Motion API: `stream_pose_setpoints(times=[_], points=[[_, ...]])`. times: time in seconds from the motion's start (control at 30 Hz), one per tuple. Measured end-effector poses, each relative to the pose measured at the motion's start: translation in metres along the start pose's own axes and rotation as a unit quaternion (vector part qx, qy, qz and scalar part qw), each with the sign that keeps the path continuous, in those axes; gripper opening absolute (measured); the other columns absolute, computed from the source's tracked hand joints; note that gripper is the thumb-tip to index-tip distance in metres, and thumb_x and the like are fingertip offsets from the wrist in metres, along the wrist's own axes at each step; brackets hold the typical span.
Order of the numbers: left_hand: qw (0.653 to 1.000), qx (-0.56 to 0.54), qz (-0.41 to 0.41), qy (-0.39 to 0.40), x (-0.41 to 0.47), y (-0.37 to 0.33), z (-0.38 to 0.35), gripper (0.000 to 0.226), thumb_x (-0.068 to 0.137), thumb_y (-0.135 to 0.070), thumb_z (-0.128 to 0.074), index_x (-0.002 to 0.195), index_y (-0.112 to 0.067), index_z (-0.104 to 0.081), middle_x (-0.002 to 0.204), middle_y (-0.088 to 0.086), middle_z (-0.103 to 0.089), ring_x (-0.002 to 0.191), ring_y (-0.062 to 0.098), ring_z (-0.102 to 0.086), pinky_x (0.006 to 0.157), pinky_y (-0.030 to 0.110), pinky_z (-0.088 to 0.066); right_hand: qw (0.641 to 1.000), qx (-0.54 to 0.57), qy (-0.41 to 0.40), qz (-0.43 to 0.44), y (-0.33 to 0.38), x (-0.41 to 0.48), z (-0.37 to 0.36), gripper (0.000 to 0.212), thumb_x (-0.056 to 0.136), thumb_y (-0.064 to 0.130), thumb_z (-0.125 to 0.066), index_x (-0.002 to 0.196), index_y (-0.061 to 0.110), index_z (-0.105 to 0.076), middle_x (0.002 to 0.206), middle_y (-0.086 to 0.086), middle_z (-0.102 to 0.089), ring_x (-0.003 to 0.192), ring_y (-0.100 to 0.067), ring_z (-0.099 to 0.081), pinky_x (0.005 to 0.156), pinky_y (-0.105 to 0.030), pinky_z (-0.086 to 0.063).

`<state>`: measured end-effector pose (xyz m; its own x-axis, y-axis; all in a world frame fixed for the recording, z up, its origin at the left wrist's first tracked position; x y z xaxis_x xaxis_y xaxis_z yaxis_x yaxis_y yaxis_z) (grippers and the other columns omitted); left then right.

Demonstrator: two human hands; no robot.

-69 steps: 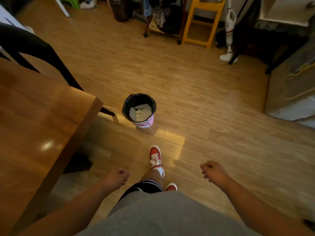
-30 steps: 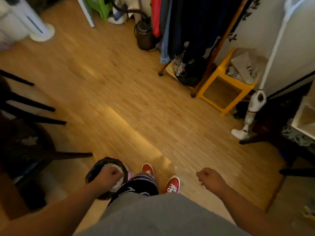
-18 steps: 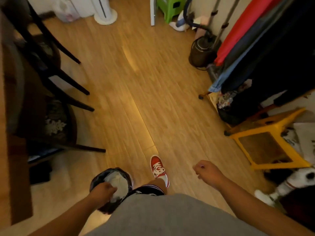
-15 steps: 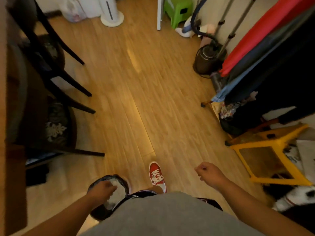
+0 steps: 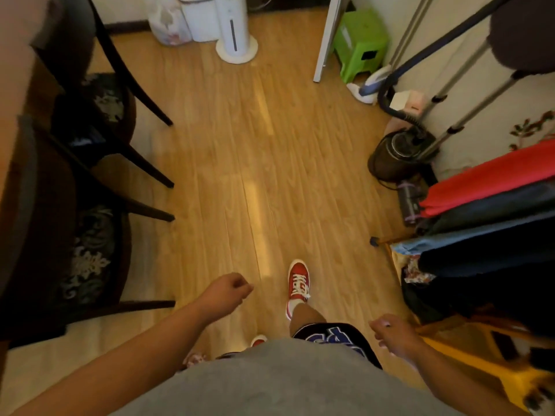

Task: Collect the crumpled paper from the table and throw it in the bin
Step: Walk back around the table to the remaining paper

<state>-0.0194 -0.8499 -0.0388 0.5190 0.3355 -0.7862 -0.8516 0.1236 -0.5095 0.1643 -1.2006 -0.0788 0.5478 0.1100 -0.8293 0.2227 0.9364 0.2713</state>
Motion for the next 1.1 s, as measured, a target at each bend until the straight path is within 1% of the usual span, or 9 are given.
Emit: stream_pose_setpoints(times=[0.13,0.23,0.33,0.43,0.63,0.73,0.87,1.03,1.1], points=[[0.999,-0.025,0.03,-0.03,0.037,-0.037,0.031,0.023,0.094,-0.034,-0.056,0.092,-0.013,-0.063,0.094,0.01,-0.07,0.089,0.026,-0.067,0.066,0.03,-0.048,0.999,-0.038,0.019,-0.006,0.05,0.06,0.044,0.026,0.088,0.025,-0.061,0.068,0.01,-0.053,0.063,-0.009,-0.06,0.055,-0.023,-0.053,0.055,-0.029,-0.037],[0.995,-0.048,0.068,-0.056,0.051,-0.039,0.058,0.025,0.093,-0.037,-0.055,0.092,-0.014,-0.063,0.092,0.009,-0.07,0.087,0.027,-0.067,0.07,0.034,-0.051,0.996,-0.08,0.043,0.026,0.112,0.096,0.072,0.025,0.087,0.029,-0.061,0.07,0.012,-0.054,0.065,-0.007,-0.06,0.059,-0.022,-0.056,0.06,-0.034,-0.042],[0.986,-0.086,0.119,-0.083,0.053,-0.023,0.082,0.025,0.093,-0.039,-0.056,0.093,-0.015,-0.063,0.09,0.009,-0.07,0.085,0.026,-0.067,0.074,0.037,-0.054,0.988,-0.121,0.062,0.069,0.193,0.124,0.088,0.021,0.086,0.023,-0.062,0.07,0.01,-0.056,0.07,-0.012,-0.06,0.069,-0.03,-0.06,0.072,-0.045,-0.051],[0.973,-0.11,0.175,-0.106,0.053,0.003,0.1,0.023,0.092,-0.038,-0.058,0.088,-0.017,-0.063,0.086,0.006,-0.071,0.079,0.022,-0.067,0.07,0.032,-0.052,0.976,-0.158,0.087,0.122,0.284,0.136,0.088,0.018,0.089,0.027,-0.061,0.08,0.012,-0.063,0.082,-0.011,-0.067,0.084,-0.032,-0.066,0.082,-0.046,-0.054],[0.945,-0.166,0.25,-0.126,0.083,0.045,0.142,0.024,0.09,-0.03,-0.062,0.085,-0.007,-0.065,0.088,0.014,-0.071,0.084,0.03,-0.066,0.078,0.035,-0.052,0.946,-0.22,0.112,0.212,0.456,0.157,0.062,0.022,0.092,0.03,-0.058,0.093,0.01,-0.066,0.091,-0.01,-0.069,0.087,-0.027,-0.066,0.084,-0.046,-0.054],[0.936,-0.2,0.256,-0.136,0.111,0.047,0.178,0.022,0.09,-0.027,-0.062,0.077,-0.01,-0.061,0.086,0.016,-0.069,0.081,0.032,-0.065,0.072,0.035,-0.051,0.941,-0.23,0.115,0.222,0.523,0.173,0.045,0.023,0.093,0.026,-0.057,0.095,0.005,-0.067,0.091,-0.015,-0.07,0.085,-0.03,-0.067,0.078,-0.042,-0.052],[0.939,-0.202,0.247,-0.131,0.146,0.031,0.244,0.023,0.091,-0.029,-0.06,0.078,-0.01,-0.06,0.079,0.012,-0.067,0.067,0.023,-0.059,0.059,0.026,-0.042,0.942,-0.238,0.115,0.206,0.59,0.187,0.043,0.022,0.093,0.03,-0.057,0.092,0.009,-0.065,0.091,-0.012,-0.068,0.076,-0.021,-0.065,0.065,-0.031,-0.048],[0.955,-0.178,0.201,-0.128,0.193,-0.018,0.337,0.024,0.092,-0.034,-0.057,0.091,-0.011,-0.064,0.092,0.011,-0.067,0.087,0.026,-0.064,0.08,0.036,-0.052,0.951,-0.225,0.094,0.188,0.65,0.204,0.066,0.021,0.093,0.028,-0.058,0.093,0.007,-0.064,0.089,-0.013,-0.068,0.07,-0.02,-0.062,0.062,-0.031,-0.046],[0.956,-0.182,0.18,-0.141,0.215,-0.044,0.374,0.022,0.092,-0.034,-0.058,0.086,-0.013,-0.063,0.089,0.009,-0.066,0.084,0.024,-0.063,0.079,0.036,-0.051,0.952,-0.232,0.085,0.18,0.668,0.214,0.077,0.021,0.094,0.027,-0.057,0.093,0.007,-0.064,0.089,-0.015,-0.068,0.069,-0.02,-0.062,0.061,-0.031,-0.046]])
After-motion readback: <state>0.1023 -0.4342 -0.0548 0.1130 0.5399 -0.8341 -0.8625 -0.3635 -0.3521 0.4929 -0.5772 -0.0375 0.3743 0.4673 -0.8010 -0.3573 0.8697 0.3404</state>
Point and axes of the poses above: each hand's wrist, its own x-axis towards the middle knuckle, its own z-axis out of the back of the hand, y = z × x, the point moved 4 cm from there along x, towards the middle knuckle
